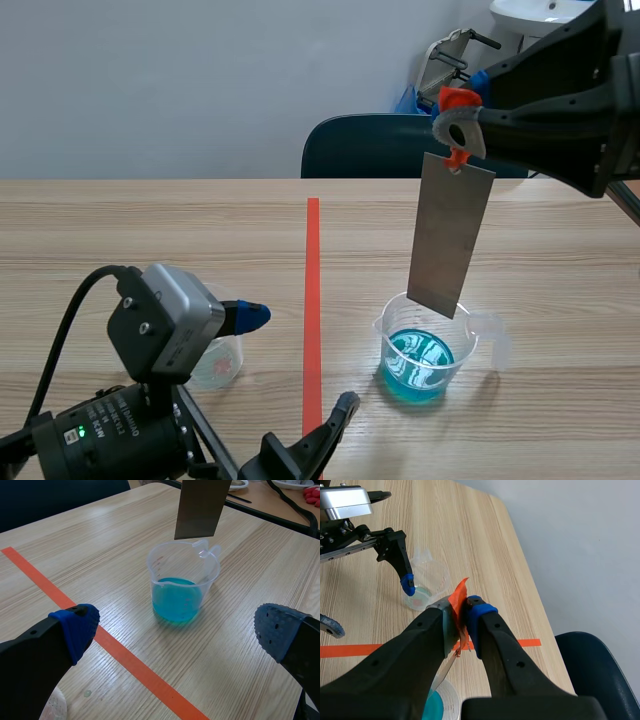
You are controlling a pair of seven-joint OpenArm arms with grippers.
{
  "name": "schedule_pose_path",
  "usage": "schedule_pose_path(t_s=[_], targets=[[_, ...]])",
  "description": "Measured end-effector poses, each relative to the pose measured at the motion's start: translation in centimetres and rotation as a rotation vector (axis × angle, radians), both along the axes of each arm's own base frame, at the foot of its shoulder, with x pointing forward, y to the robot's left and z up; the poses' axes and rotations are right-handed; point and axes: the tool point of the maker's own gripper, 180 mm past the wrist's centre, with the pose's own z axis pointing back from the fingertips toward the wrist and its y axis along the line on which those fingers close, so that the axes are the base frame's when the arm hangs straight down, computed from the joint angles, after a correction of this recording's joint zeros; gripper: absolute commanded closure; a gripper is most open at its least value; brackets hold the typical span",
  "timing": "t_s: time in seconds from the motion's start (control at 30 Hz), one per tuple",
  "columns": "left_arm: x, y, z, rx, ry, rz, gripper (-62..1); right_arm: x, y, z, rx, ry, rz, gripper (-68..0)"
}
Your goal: Do the redox reaction experiment
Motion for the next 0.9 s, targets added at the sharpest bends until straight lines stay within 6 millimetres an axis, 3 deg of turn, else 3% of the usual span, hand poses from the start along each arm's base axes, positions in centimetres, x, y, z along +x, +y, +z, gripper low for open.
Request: schedule_pose_path(t_s=[0.47, 0.9], targets=[[0.0, 0.0, 0.0, 0.0, 0.0, 0.0, -62.3, 0.0, 0.0, -0.7, -0.047, -0.041, 0.01, -0.8], [0.0, 0.0, 0.0, -0.002, -0.001, 0.0, -62.3, 0.9, 0.0, -3.6, -0.08, -0.075, 0.001, -0.8]])
